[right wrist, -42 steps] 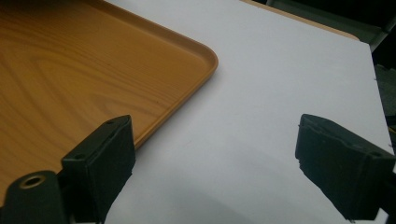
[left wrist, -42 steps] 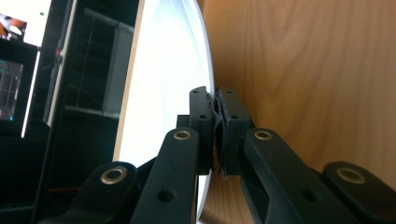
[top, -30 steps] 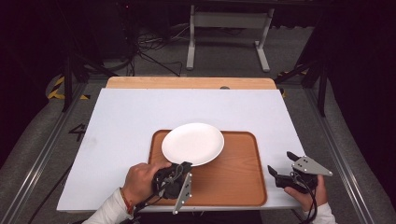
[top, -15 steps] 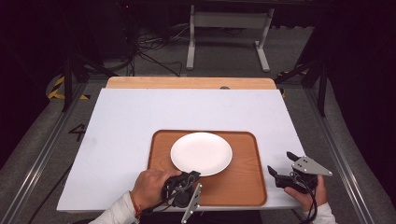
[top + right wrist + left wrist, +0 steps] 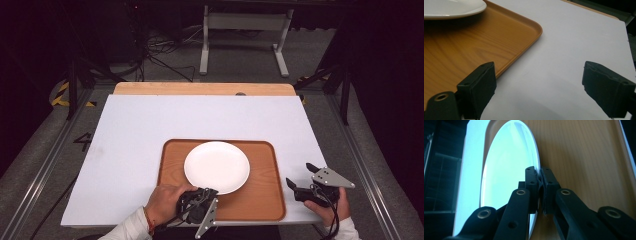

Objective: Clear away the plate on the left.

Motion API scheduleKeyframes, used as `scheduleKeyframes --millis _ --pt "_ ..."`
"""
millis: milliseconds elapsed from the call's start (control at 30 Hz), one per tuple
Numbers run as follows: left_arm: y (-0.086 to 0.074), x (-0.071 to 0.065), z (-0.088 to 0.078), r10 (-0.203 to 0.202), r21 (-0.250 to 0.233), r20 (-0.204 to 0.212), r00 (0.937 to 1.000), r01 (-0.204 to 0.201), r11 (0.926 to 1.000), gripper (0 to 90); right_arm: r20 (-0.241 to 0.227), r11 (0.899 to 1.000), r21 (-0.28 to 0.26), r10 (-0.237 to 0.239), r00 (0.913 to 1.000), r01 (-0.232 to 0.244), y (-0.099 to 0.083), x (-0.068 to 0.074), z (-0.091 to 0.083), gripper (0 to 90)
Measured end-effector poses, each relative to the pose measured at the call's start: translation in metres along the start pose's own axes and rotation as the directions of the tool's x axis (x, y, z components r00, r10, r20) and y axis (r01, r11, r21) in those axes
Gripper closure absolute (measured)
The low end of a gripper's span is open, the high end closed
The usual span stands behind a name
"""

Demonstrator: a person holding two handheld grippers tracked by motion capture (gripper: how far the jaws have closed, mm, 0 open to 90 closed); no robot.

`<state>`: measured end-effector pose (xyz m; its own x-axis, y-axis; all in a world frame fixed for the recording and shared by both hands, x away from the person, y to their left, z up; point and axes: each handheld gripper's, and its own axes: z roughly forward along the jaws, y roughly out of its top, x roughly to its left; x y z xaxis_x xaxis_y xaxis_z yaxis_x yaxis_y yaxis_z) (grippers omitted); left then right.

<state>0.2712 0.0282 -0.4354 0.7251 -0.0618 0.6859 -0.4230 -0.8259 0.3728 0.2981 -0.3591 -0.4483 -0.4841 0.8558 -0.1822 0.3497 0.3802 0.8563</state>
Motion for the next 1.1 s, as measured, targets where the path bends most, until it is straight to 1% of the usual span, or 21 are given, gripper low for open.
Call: scheduleKeyframes --millis 33,100,133,200,300,367,400,467,533,633,667,700,733,800,833,867,900,933,967,1033,1100 --pt "0.0 -0.002 0.003 -0.01 0.004 0.017 0.9998 0.01 0.9999 85.2 0.0 1.0 0.0 -0.001 1.0 0.001 0.0 0.0 0.0 12.7" --pt "-0.001 -0.003 0.003 -0.006 0.001 0.017 0.9998 0.006 1.0 84.6 0.0 1.0 -0.001 -0.003 1.0 0.003 0.0 0.001 0.0 12.7" --pt "-0.001 -0.003 0.004 -0.005 0.002 0.029 0.9996 0.005 1.0 84.6 0.0 1.0 -0.001 -0.003 1.0 0.003 0.0 0.001 0.0 12.7" --pt "-0.002 -0.004 0.004 -0.032 -0.004 0.044 0.9985 0.032 0.9995 83.7 0.0 1.0 0.001 -0.002 1.0 0.002 0.0 0.001 0.0 12.6" --pt "-0.003 -0.002 0.006 -0.04 -0.005 0.081 0.9959 0.04 0.9992 82.4 -0.002 1.0 0.002 -0.003 1.0 0.003 0.0 0.0 0.0 12.7" --pt "-0.005 -0.002 0.008 -0.051 -0.009 0.115 0.9921 0.052 0.9986 81.4 -0.002 1.0 0.001 -0.003 1.0 0.003 0.0 0.0 0.0 12.6" --pt "-0.005 -0.002 0.008 -0.051 -0.009 0.115 0.9921 0.052 0.9986 81.1 -0.002 1.0 0.001 -0.003 1.0 0.003 0.0 0.0 0.0 12.6" --pt "-0.005 -0.002 0.01 -0.059 -0.006 0.134 0.9892 0.06 0.9982 80.8 0.001 1.0 0.001 -0.001 1.0 0.001 0.0 0.0 0.0 12.6" --pt "-0.005 -0.002 0.01 -0.065 -0.005 0.137 0.9884 0.066 0.9978 80.3 0.0 1.0 -0.001 -0.001 1.0 0.001 0.0 0.0 0.0 12.6" --pt "-0.006 -0.002 0.009 -0.084 -0.03 0.174 0.9811 0.091 0.9954 80.5 0.001 1.0 -0.001 -0.002 1.0 0.002 0.0 0.0 -0.001 12.6" --pt "-0.006 -0.003 0.008 -0.103 -0.032 0.163 0.9812 0.11 0.9934 80.5 0.001 1.0 0.0 -0.003 1.0 0.003 0.0 0.001 0.0 12.6" --pt "-0.005 -0.002 0.008 -0.097 -0.032 0.168 0.9811 0.103 0.9941 80.5 -0.001 1.0 0.001 -0.004 1.0 0.004 0.0 0.001 0.0 12.6" --pt "-0.006 -0.002 0.007 -0.104 -0.04 0.166 0.9806 0.112 0.9929 80.2 -0.001 1.0 0.002 -0.004 1.0 0.004 0.0 0.001 0.0 12.6" --pt "-0.007 -0.001 0.007 -0.123 -0.052 0.185 0.975 0.134 0.9895 79.0 -0.003 1.0 0.002 -0.003 1.0 0.003 0.0 0.001 0.0 12.6" --pt "-0.008 0.001 0.006 -0.108 -0.054 0.198 0.9742 0.121 0.9912 78.6 -0.004 1.0 0.001 -0.004 1.0 0.004 0.0 0.001 0.0 12.6" --pt "-0.009 0.0 0.006 -0.134 -0.068 0.2 0.9707 0.15 0.9863 78.2 -0.003 1.0 0.001 -0.003 1.0 0.003 0.0 0.001 0.001 12.6" --pt "-0.009 0.0 0.005 -0.144 -0.075 0.207 0.9676 0.162 0.9839 77.8 -0.003 1.0 0.001 -0.003 1.0 0.003 0.0 0.001 0.001 12.6" --pt "-0.01 0.001 0.004 -0.137 -0.08 0.213 0.9675 0.157 0.9843 77.3 -0.003 1.0 0.001 -0.002 1.0 0.002 0.0 0.001 0.001 12.6" --pt "-0.01 0.002 0.004 -0.136 -0.078 0.205 0.9692 0.154 0.9849 77.0 -0.003 1.0 0.001 -0.002 1.0 0.002 0.0 0.001 0.001 12.6" --pt "-0.011 0.003 0.003 -0.15 -0.087 0.218 0.9644 0.172 0.9813 75.9 -0.003 1.0 0.002 -0.001 1.0 0.001 0.0 0.0 0.001 12.6" --pt "-0.012 0.005 0.002 -0.156 -0.09 0.207 0.9657 0.178 0.9799 74.7 -0.004 1.0 0.001 0.0 1.0 0.0 0.0 0.0 0.001 12.6"
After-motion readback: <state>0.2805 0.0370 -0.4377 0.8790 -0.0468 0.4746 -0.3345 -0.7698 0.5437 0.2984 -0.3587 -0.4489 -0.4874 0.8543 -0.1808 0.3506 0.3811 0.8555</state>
